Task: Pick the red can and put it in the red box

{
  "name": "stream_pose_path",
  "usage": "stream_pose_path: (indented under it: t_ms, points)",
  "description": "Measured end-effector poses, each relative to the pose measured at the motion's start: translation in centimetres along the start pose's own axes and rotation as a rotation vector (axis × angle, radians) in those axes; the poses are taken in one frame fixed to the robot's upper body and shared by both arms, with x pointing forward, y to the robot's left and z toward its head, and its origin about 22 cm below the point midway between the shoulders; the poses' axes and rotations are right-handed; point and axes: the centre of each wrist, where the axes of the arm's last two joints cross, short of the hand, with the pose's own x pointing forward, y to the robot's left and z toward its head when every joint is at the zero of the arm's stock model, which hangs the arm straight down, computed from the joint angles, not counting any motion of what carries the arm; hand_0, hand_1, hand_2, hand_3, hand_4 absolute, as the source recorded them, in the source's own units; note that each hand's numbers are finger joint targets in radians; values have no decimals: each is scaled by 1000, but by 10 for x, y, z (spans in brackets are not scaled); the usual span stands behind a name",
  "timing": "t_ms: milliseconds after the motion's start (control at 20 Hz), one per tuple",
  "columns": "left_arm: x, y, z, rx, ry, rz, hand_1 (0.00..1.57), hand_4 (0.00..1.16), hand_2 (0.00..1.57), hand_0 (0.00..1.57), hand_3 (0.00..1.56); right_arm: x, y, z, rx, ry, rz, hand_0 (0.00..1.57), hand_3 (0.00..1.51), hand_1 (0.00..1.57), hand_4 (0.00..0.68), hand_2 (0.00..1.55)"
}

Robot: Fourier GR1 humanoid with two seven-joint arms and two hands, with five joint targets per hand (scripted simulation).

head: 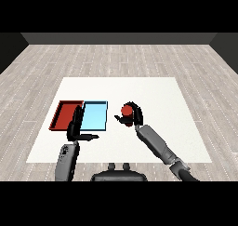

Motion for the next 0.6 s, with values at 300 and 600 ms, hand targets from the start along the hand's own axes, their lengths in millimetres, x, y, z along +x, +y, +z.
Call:
stream_pose_path:
  t_ms: [300,600]
  points:
    - [12,-31,-13,-101,28,82,0,0,0,0,0,29,-5,0,-22,-66,7,1518,1400,1518,600,1453]
    - [27,-45,-23,-151,41,105,0,0,0,0,0,47,-8,4,-21,-130,-16,1557,1409,1557,598,1457]
